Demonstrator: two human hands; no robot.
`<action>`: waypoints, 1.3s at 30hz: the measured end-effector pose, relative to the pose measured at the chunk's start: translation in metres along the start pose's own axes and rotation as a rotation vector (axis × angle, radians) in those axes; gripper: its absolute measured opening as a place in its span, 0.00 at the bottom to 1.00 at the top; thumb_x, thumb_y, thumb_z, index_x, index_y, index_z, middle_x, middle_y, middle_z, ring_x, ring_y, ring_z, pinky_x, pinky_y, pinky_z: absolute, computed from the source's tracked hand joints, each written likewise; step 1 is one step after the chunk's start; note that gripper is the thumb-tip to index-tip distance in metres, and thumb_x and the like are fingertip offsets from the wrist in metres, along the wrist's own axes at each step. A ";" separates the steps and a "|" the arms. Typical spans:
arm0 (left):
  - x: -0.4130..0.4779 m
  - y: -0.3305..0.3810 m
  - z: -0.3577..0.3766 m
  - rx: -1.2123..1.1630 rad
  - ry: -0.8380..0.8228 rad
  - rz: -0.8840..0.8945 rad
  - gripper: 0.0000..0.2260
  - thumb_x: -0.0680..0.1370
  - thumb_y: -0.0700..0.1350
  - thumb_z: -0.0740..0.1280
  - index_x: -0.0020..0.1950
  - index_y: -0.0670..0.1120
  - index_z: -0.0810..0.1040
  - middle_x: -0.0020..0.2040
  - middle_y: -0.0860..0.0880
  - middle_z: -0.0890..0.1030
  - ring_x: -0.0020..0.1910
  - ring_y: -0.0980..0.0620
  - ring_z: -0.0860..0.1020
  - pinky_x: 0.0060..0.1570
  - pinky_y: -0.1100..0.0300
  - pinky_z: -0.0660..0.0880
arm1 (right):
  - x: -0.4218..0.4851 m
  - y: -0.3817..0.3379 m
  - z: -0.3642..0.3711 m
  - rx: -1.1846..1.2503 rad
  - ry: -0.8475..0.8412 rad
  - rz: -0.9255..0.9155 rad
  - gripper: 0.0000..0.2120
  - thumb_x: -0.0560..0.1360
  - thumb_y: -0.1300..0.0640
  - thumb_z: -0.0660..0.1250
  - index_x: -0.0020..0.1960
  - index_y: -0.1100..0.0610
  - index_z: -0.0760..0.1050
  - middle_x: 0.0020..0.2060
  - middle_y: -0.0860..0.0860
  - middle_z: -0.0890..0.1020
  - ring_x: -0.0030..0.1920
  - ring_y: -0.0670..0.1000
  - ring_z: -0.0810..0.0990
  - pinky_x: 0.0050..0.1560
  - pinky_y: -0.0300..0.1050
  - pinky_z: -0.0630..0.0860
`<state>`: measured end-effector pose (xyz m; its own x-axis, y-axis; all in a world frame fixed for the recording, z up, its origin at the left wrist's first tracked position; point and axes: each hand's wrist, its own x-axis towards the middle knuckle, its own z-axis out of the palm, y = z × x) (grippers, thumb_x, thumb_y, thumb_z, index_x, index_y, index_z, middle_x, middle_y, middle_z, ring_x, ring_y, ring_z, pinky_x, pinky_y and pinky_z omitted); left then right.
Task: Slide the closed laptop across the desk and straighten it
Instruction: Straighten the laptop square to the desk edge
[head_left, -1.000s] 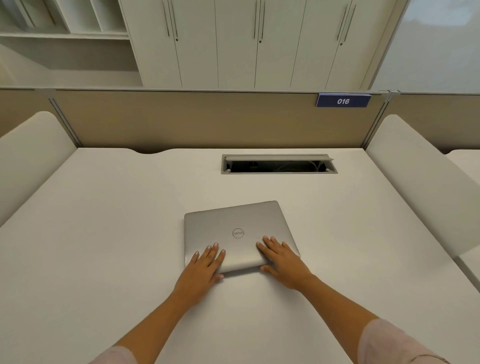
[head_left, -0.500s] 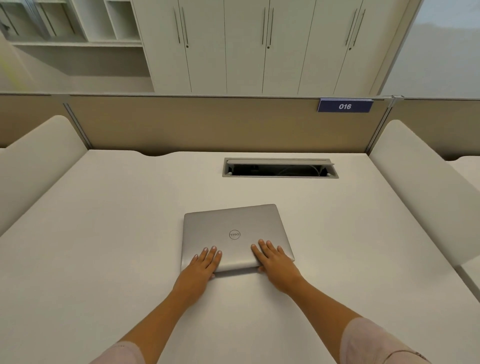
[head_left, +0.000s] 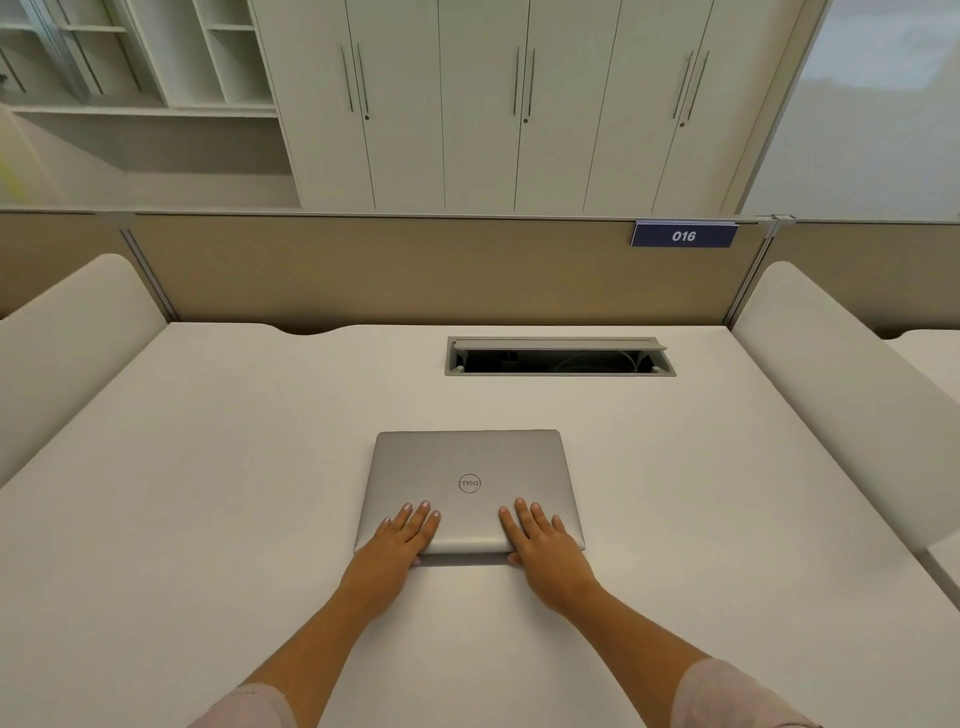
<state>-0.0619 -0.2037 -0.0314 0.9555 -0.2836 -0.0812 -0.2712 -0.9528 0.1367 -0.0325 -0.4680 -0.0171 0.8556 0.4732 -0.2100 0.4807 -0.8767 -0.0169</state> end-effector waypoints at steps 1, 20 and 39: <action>0.002 -0.001 0.000 0.001 0.003 0.002 0.27 0.84 0.39 0.52 0.79 0.50 0.41 0.80 0.48 0.42 0.78 0.47 0.43 0.76 0.54 0.44 | 0.001 0.000 0.000 0.000 0.001 0.003 0.28 0.84 0.51 0.48 0.79 0.54 0.39 0.79 0.58 0.45 0.79 0.61 0.47 0.77 0.59 0.51; 0.015 -0.009 0.000 -0.083 -0.015 -0.014 0.27 0.84 0.41 0.52 0.79 0.50 0.42 0.80 0.49 0.42 0.78 0.48 0.42 0.75 0.55 0.41 | 0.018 0.005 -0.006 0.064 -0.005 0.045 0.29 0.83 0.50 0.53 0.79 0.50 0.44 0.80 0.54 0.50 0.79 0.59 0.51 0.76 0.57 0.54; -0.003 0.001 -0.004 -0.029 0.038 -0.057 0.24 0.84 0.43 0.50 0.79 0.48 0.46 0.79 0.49 0.45 0.78 0.45 0.49 0.75 0.47 0.50 | 0.007 -0.012 -0.007 0.184 -0.003 0.126 0.31 0.83 0.49 0.52 0.79 0.50 0.38 0.80 0.52 0.41 0.79 0.56 0.41 0.77 0.56 0.43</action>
<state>-0.0641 -0.2032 -0.0277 0.9732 -0.2241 -0.0517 -0.2132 -0.9635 0.1619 -0.0315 -0.4534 -0.0117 0.9059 0.3592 -0.2244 0.3271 -0.9299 -0.1681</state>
